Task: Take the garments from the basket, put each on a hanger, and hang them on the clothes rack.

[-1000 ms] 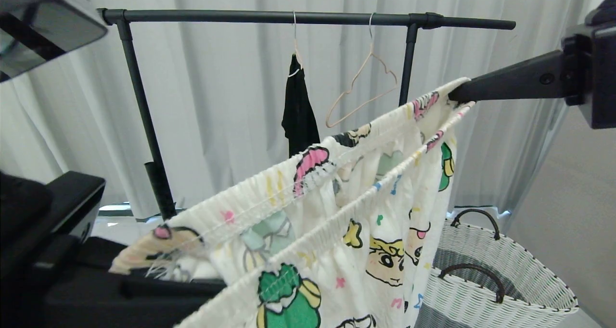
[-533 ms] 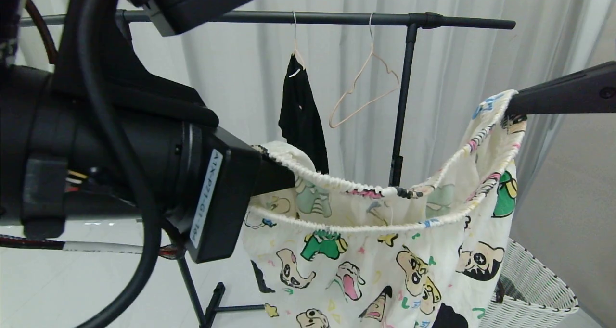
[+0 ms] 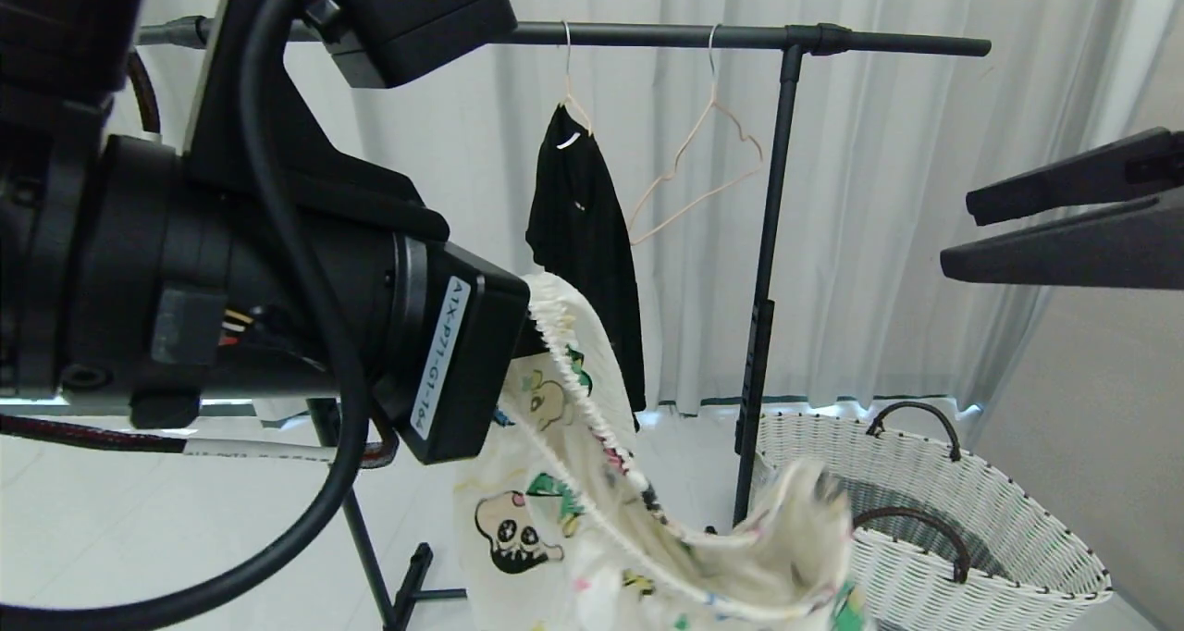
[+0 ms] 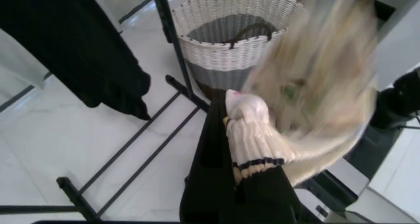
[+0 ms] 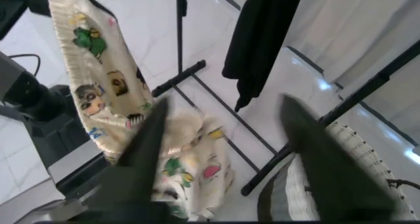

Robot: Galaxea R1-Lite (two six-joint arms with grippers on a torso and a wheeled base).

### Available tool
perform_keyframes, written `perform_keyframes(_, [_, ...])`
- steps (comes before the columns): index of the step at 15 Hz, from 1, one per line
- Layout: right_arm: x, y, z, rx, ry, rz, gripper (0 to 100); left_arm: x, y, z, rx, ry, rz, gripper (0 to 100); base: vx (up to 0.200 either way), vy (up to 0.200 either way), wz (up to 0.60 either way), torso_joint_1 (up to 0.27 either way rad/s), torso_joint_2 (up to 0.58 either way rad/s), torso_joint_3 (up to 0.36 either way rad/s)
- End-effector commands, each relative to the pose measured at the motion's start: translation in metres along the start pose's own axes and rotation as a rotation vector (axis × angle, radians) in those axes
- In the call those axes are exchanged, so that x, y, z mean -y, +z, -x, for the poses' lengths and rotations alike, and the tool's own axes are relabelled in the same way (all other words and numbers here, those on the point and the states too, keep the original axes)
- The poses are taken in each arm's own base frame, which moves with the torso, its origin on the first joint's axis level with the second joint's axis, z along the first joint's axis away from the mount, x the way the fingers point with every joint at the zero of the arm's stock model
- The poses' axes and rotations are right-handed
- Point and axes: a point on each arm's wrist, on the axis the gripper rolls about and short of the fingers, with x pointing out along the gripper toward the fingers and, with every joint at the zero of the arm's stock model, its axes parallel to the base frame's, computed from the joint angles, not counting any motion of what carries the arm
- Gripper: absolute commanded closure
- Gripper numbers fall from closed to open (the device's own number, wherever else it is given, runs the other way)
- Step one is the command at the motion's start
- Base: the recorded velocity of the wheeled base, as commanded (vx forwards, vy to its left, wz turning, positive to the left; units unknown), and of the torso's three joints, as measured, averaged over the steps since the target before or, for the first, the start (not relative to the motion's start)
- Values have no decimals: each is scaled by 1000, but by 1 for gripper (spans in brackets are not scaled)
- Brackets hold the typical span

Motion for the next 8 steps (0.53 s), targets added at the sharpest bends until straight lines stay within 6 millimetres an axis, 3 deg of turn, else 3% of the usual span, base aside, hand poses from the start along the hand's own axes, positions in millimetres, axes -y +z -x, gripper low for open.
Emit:
perform_keyframes(1, [-1, -5, 7, 1, -2, 0, 0, -6, 1, -3, -4, 25, 13, 100, 0, 0, 0, 0, 0, 0])
perform_keyframes(5, [6, -19, 8, -40, -58, -18, 0, -15, -2, -10, -12, 116, 24, 100, 0, 0, 0, 0, 0, 0])
perform_keyframes(8, [25, -32, 5, -129, -369, -58, 0, -33, -28, -11, -99, 376, -19, 100, 0, 0, 0, 0, 0, 0])
